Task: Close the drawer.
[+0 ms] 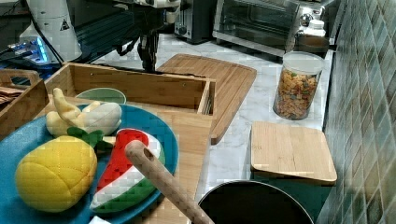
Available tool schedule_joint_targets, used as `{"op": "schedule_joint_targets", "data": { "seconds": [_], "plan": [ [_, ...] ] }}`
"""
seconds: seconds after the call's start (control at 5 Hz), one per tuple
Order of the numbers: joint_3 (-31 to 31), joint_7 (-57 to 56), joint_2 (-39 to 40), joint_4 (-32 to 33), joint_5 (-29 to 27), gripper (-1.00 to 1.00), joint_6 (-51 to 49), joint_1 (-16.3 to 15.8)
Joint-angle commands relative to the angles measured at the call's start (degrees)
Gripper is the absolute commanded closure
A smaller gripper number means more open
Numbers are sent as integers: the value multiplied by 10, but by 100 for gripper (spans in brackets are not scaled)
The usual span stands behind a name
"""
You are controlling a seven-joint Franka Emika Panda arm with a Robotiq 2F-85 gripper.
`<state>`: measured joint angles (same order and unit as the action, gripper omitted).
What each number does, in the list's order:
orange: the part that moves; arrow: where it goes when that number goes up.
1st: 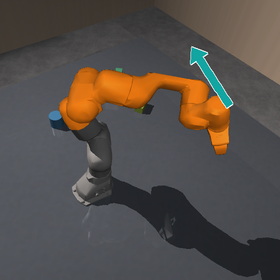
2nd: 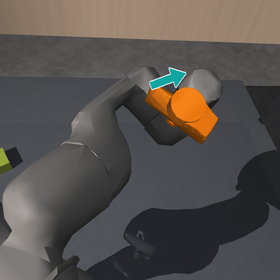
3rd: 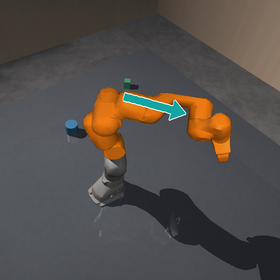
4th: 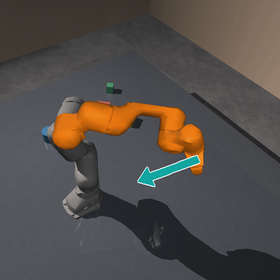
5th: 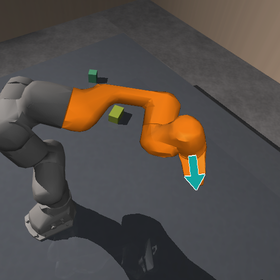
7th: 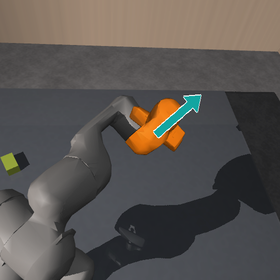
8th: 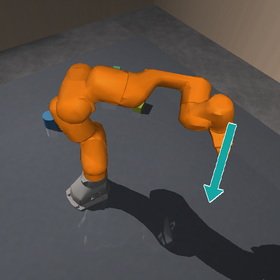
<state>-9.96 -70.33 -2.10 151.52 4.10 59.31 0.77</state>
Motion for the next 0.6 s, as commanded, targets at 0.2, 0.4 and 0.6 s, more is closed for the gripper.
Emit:
{"op": "schedule_joint_targets", "data": {
  "seconds": [0.2,0.4,0.6],
  "plan": [
    [-81,-58,27,-126,37,100,21,60],
    [-119,-189,77,-190,-29,100,19,64],
    [-138,-284,133,-272,-87,100,-11,83]
  ]
}}
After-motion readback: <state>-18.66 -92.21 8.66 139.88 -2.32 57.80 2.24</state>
